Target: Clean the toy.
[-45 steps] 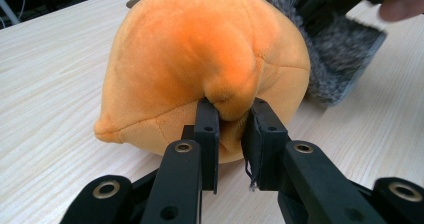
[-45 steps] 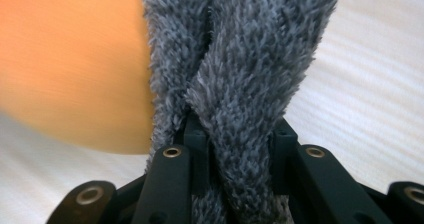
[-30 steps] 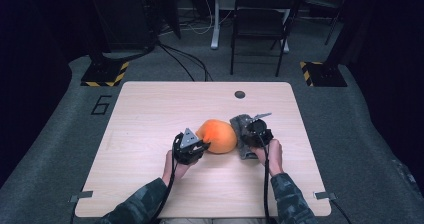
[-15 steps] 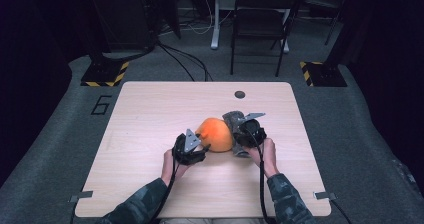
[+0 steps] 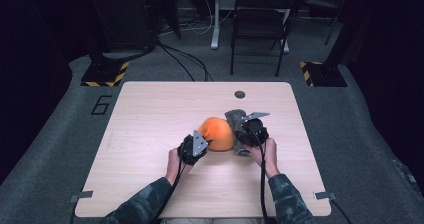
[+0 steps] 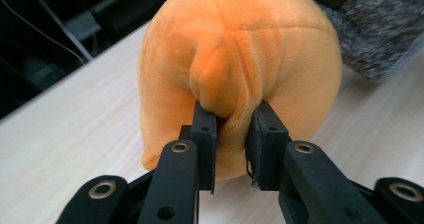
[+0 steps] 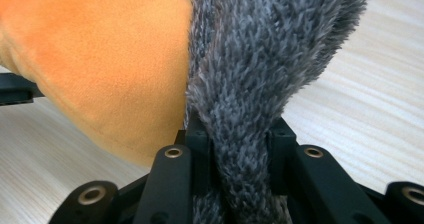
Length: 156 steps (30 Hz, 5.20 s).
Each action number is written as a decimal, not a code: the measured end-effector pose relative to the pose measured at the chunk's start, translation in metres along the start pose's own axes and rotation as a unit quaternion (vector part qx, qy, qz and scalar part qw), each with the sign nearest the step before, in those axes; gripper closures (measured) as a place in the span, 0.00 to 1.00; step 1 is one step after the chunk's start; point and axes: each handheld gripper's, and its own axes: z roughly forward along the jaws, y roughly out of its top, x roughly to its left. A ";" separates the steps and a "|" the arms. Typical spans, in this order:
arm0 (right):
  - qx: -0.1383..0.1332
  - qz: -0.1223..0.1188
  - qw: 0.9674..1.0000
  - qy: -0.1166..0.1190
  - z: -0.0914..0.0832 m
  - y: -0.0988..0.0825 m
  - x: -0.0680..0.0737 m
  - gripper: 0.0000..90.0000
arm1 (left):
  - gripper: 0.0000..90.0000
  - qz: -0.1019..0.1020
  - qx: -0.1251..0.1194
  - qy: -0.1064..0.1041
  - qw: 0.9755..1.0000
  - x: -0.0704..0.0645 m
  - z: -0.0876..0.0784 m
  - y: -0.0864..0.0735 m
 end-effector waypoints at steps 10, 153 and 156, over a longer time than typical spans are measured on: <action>-0.072 -0.004 0.996 0.059 -0.049 0.027 0.028 0.79 | 0.85 -0.091 -0.008 -0.044 0.995 0.009 -0.015 0.012; 0.038 -0.009 0.999 0.015 -0.004 0.008 0.009 0.79 | 0.87 -0.031 -0.013 -0.060 0.998 0.000 -0.006 0.001; 0.059 0.001 0.998 0.011 0.002 0.003 0.002 0.79 | 0.87 -0.032 -0.012 -0.063 0.997 0.000 -0.006 0.000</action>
